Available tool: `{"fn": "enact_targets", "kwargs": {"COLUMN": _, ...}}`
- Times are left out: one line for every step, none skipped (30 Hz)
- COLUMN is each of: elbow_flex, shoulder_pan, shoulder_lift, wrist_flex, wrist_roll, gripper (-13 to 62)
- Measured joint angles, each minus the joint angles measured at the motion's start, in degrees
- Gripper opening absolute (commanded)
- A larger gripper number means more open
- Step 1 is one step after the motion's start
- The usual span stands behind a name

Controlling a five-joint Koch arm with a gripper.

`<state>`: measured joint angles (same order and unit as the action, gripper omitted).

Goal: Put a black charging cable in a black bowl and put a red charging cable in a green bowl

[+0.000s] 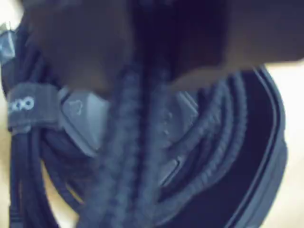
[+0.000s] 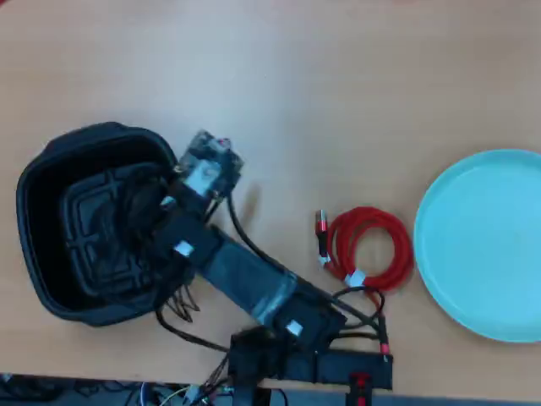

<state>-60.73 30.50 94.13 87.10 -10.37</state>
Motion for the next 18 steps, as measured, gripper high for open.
{"fn": "enact_targets", "kwargs": {"elbow_flex": 0.0, "shoulder_pan": -0.6, "shoulder_lift": -1.2, "wrist_flex": -1.5, "wrist_roll": 0.0, "gripper": -6.8}}
{"fn": "enact_targets", "kwargs": {"elbow_flex": 0.0, "shoulder_pan": -1.5, "shoulder_lift": -2.7, "wrist_flex": -3.3, "wrist_roll": 0.0, "gripper": -6.8}}
{"fn": "enact_targets", "kwargs": {"elbow_flex": 0.0, "shoulder_pan": -2.2, "shoulder_lift": -4.4, "wrist_flex": -5.4, "wrist_roll": 0.0, "gripper": -6.7}}
{"fn": "enact_targets", "kwargs": {"elbow_flex": 0.0, "shoulder_pan": -2.8, "shoulder_lift": -6.2, "wrist_flex": -7.6, "wrist_roll": 0.0, "gripper": -6.7}}
{"fn": "enact_targets", "kwargs": {"elbow_flex": 0.0, "shoulder_pan": -3.3, "shoulder_lift": -8.0, "wrist_flex": -10.1, "wrist_roll": 0.0, "gripper": -6.7}}
{"fn": "enact_targets", "kwargs": {"elbow_flex": 0.0, "shoulder_pan": -3.7, "shoulder_lift": -9.5, "wrist_flex": -12.6, "wrist_roll": 0.1, "gripper": -6.7}}
{"fn": "enact_targets", "kwargs": {"elbow_flex": -0.1, "shoulder_pan": -4.0, "shoulder_lift": -10.5, "wrist_flex": -14.8, "wrist_roll": 0.1, "gripper": -6.7}}
{"fn": "enact_targets", "kwargs": {"elbow_flex": -0.1, "shoulder_pan": -4.4, "shoulder_lift": -11.2, "wrist_flex": -16.6, "wrist_roll": 0.0, "gripper": -6.7}}
{"fn": "enact_targets", "kwargs": {"elbow_flex": -0.1, "shoulder_pan": -4.7, "shoulder_lift": -11.2, "wrist_flex": -18.1, "wrist_roll": 0.0, "gripper": -6.7}}
{"fn": "enact_targets", "kwargs": {"elbow_flex": -0.1, "shoulder_pan": -5.0, "shoulder_lift": -11.2, "wrist_flex": -19.2, "wrist_roll": 0.0, "gripper": -6.7}}
{"fn": "enact_targets", "kwargs": {"elbow_flex": -0.1, "shoulder_pan": -5.3, "shoulder_lift": -11.3, "wrist_flex": -19.9, "wrist_roll": 0.0, "gripper": -6.6}}
{"fn": "enact_targets", "kwargs": {"elbow_flex": 0.0, "shoulder_pan": -5.4, "shoulder_lift": -11.6, "wrist_flex": -20.3, "wrist_roll": 0.1, "gripper": -6.6}}
{"fn": "enact_targets", "kwargs": {"elbow_flex": 0.4, "shoulder_pan": -5.5, "shoulder_lift": -12.1, "wrist_flex": -20.8, "wrist_roll": 0.0, "gripper": -6.6}}
{"fn": "enact_targets", "kwargs": {"elbow_flex": 1.1, "shoulder_pan": -5.5, "shoulder_lift": -13.3, "wrist_flex": -21.0, "wrist_roll": -0.3, "gripper": -6.5}}
{"fn": "enact_targets", "kwargs": {"elbow_flex": 2.0, "shoulder_pan": -5.5, "shoulder_lift": -14.8, "wrist_flex": -20.9, "wrist_roll": -0.3, "gripper": -6.4}}
{"fn": "enact_targets", "kwargs": {"elbow_flex": 3.2, "shoulder_pan": -5.5, "shoulder_lift": -16.9, "wrist_flex": -21.0, "wrist_roll": -0.2, "gripper": -5.9}}
{"fn": "enact_targets", "kwargs": {"elbow_flex": 4.9, "shoulder_pan": -5.5, "shoulder_lift": -19.2, "wrist_flex": -21.0, "wrist_roll": -0.1, "gripper": -4.7}}
{"fn": "enact_targets", "kwargs": {"elbow_flex": 6.7, "shoulder_pan": -5.6, "shoulder_lift": -21.9, "wrist_flex": -21.2, "wrist_roll": 0.0, "gripper": -2.9}}
